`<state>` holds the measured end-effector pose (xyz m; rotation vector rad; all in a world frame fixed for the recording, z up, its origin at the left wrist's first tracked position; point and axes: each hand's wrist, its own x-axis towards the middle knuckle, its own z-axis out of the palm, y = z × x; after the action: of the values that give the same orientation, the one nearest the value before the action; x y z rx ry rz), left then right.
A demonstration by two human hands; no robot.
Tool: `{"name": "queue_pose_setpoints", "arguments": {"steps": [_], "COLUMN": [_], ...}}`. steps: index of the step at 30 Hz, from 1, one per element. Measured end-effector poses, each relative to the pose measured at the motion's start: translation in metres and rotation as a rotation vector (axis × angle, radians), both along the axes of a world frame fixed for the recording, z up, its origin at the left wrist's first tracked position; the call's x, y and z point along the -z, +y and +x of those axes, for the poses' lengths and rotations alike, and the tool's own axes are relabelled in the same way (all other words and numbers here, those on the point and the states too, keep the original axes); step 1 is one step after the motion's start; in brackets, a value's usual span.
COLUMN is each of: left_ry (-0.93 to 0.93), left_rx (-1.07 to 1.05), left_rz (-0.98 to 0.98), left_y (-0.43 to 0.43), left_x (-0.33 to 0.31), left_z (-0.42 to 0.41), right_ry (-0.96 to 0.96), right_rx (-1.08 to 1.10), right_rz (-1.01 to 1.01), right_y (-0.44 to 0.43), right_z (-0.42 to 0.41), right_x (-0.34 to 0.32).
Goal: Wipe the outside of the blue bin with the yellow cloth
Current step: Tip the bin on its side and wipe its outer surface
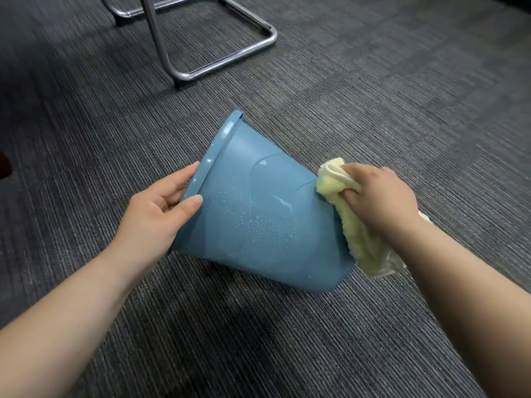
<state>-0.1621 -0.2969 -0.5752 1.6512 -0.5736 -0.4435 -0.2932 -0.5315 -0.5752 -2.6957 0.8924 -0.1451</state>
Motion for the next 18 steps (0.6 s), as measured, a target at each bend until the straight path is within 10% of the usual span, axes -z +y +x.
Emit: {"name": "queue_pose_setpoints", "arguments": {"steps": [9, 18], "left_ry": [0.000, 0.014], "left_rx": [-0.062, -0.119], "left_rz": [0.005, 0.047], "left_y": [-0.006, -0.001], "left_x": [0.002, 0.012], "left_z": [0.005, 0.015], "right_ry": [-0.170, -0.026], "right_rx": [-0.269, -0.069], "right_rz": [0.074, 0.049], "right_y": [0.028, 0.009], "right_z": [-0.008, -0.031], "right_x": [-0.007, 0.006]}}
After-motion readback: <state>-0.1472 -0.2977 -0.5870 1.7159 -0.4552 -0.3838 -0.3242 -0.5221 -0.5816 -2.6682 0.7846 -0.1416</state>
